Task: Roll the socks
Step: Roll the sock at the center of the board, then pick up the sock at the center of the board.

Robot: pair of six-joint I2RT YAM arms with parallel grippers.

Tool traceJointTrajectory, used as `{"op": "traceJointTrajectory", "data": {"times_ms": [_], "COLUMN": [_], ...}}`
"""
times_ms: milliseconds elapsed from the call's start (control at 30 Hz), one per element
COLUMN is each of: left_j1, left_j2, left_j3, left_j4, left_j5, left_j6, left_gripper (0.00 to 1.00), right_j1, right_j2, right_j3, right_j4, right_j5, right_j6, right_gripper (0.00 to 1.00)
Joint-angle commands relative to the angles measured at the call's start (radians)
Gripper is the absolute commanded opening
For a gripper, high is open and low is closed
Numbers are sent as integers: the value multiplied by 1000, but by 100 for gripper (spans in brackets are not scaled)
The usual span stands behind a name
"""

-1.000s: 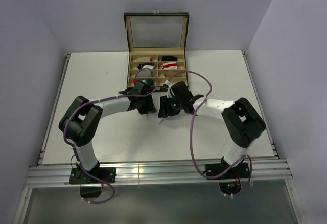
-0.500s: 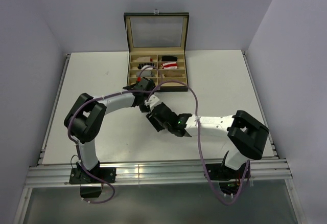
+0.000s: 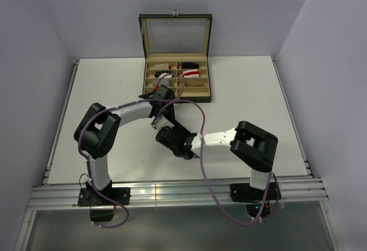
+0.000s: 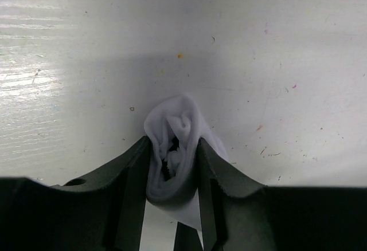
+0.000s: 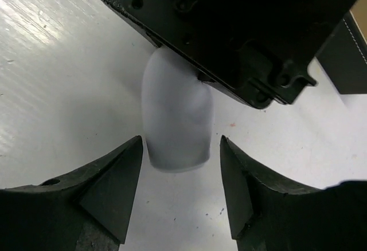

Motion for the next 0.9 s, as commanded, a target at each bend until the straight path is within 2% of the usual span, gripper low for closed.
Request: {"op": "traceJointTrajectory", "data": {"times_ms": [0, 333, 533, 600, 667, 733, 767, 800, 867], "left_j1": [-33, -33, -33, -33, -32, -30, -27, -22, -4], "left_j2": [76, 88, 93, 93, 89, 84, 76, 70, 50], "left_j3": [-21, -15, -15, -12, -6, 11, 17, 33, 51], "left_j4": [-115, -107, -119, -124, -132, -138, -145, -147, -153], "left_j5": [-31, 57, 81, 83, 80, 71, 64, 63, 58], "left_j6": [52, 69, 82, 86, 89, 92, 90, 87, 84], "left_gripper": [40, 40, 40, 40, 40, 41, 42, 43, 47], "right_j1": [13, 1, -35, -52, -62, -78, -84, -93, -102], "right_j2": [53, 140, 173, 171, 165, 159, 148, 140, 119], "right_j3": [49, 13, 23, 31, 39, 40, 39, 36, 28], "right_j4": [29, 104, 50, 26, -14, -46, -51, -59, -70], "right_j5": [54, 31, 7, -25, -61, -96, -108, -133, -167], "right_j6": [-83, -76, -30, -8, 21, 52, 58, 63, 69], "right_gripper": [64, 63, 55, 49, 37, 23, 10, 3, 0]}}
